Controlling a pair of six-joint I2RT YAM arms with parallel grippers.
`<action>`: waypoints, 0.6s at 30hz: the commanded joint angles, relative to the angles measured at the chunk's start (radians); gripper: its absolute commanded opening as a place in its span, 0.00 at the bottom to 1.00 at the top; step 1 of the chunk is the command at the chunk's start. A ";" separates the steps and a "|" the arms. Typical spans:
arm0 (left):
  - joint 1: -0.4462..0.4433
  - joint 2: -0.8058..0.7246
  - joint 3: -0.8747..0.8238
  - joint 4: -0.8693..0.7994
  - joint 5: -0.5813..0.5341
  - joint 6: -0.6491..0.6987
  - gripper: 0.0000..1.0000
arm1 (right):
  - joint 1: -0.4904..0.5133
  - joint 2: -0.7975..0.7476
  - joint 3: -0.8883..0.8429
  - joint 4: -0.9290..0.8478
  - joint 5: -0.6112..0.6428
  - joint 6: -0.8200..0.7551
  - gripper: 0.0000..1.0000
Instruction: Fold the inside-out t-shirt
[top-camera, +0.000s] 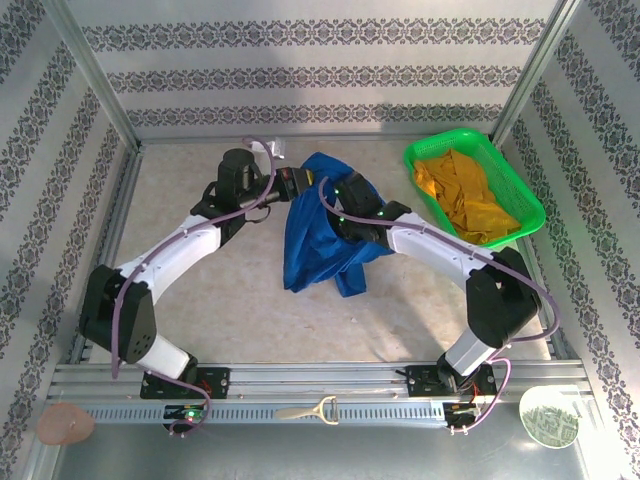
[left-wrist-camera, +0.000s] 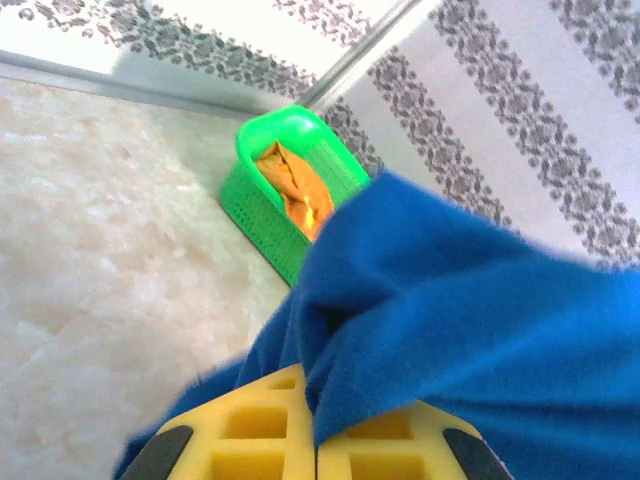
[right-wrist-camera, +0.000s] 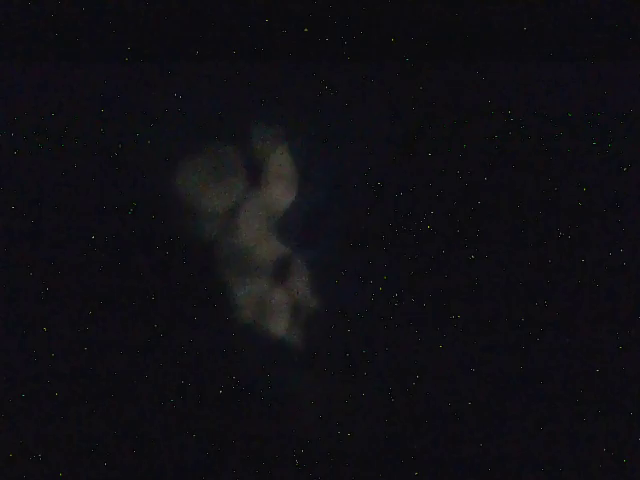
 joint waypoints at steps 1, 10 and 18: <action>0.042 0.083 0.083 0.050 -0.107 -0.133 0.00 | 0.018 -0.065 -0.057 0.011 -0.033 -0.057 0.00; 0.080 0.355 0.214 -0.242 -0.082 -0.157 0.00 | 0.020 -0.111 -0.016 0.030 -0.063 -0.085 0.00; 0.100 0.271 0.061 -0.283 -0.020 -0.045 0.46 | -0.012 -0.089 0.125 0.051 -0.016 -0.078 0.00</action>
